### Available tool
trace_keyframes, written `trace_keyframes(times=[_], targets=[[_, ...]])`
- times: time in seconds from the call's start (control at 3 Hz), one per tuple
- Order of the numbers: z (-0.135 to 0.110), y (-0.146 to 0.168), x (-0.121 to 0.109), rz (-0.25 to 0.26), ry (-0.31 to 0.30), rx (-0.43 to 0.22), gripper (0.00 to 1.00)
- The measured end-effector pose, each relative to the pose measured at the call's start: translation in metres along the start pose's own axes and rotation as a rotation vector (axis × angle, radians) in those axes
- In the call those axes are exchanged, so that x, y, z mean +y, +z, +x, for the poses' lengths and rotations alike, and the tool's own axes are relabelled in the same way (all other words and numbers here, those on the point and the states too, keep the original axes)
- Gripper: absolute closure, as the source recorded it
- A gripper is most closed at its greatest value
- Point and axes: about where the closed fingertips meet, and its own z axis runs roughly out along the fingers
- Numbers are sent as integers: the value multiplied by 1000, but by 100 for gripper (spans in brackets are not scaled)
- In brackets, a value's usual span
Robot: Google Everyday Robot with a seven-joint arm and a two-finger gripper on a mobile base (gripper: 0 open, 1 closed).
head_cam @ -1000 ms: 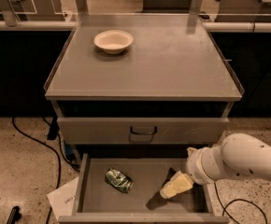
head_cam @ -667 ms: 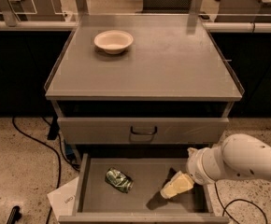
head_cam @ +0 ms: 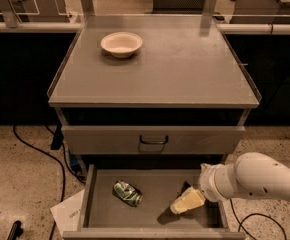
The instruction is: Pick green can from middle drawer and place on counter
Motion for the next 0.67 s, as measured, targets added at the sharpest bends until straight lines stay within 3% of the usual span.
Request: trace_keyframes(times=[0.67], targets=[[0, 70, -8, -68, -43, -30, 0]])
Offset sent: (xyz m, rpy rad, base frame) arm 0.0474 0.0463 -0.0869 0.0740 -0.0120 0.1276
